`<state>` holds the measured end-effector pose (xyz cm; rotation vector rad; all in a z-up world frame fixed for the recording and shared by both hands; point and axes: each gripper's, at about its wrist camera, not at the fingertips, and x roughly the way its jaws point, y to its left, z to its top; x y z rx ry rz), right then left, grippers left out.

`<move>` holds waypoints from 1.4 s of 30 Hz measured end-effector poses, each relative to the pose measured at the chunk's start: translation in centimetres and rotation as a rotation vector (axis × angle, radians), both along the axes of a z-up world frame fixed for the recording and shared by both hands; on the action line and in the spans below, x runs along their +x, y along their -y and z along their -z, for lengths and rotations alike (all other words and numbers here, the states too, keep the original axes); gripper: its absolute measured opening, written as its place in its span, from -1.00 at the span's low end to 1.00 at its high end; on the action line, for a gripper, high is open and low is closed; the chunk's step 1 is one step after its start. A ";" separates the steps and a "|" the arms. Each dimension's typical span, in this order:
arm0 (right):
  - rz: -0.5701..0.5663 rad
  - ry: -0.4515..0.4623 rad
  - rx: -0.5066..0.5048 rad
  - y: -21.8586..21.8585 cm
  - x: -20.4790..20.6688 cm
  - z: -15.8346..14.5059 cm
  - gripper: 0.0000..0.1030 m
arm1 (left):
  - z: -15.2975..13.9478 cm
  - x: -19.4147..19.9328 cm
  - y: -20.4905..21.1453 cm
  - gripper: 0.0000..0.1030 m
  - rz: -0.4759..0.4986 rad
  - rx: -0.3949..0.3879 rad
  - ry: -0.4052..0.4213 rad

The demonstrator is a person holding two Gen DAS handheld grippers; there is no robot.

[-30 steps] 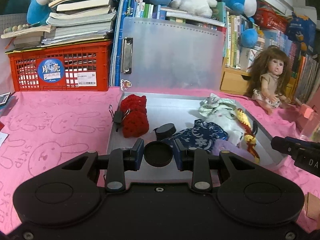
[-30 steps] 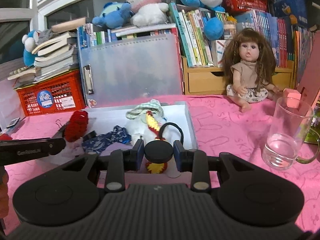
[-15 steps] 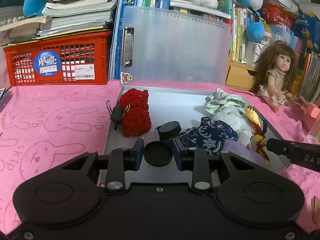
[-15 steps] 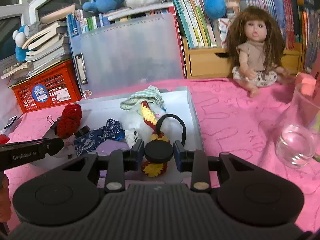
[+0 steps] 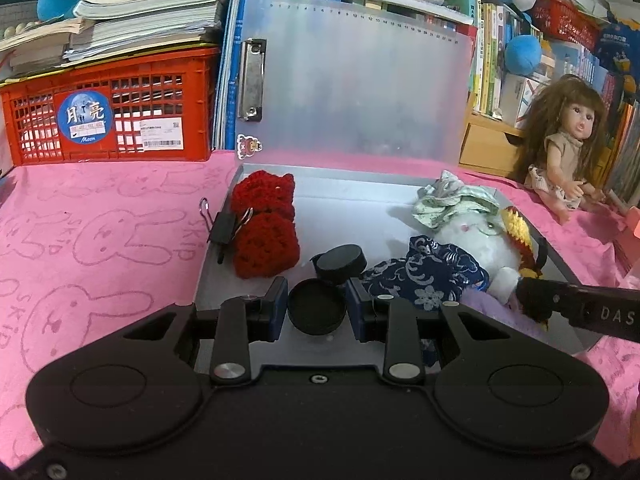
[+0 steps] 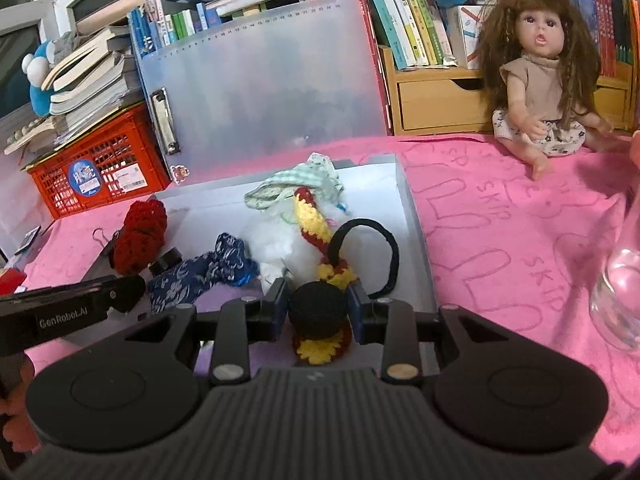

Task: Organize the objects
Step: 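Lower the black pucks into the white box and open both grippers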

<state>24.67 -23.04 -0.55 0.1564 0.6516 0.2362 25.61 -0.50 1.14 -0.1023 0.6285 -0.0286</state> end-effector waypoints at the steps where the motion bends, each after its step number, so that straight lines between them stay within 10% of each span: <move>1: 0.001 -0.005 0.006 0.0 0.3 0.0 -0.29 | 0.0 0.2 0.2 -0.42 0.002 0.006 0.001; 42: 0.001 -0.088 0.038 0.2 3.6 1.2 -0.29 | 1.5 3.9 -0.3 -0.47 -0.015 -0.015 -0.032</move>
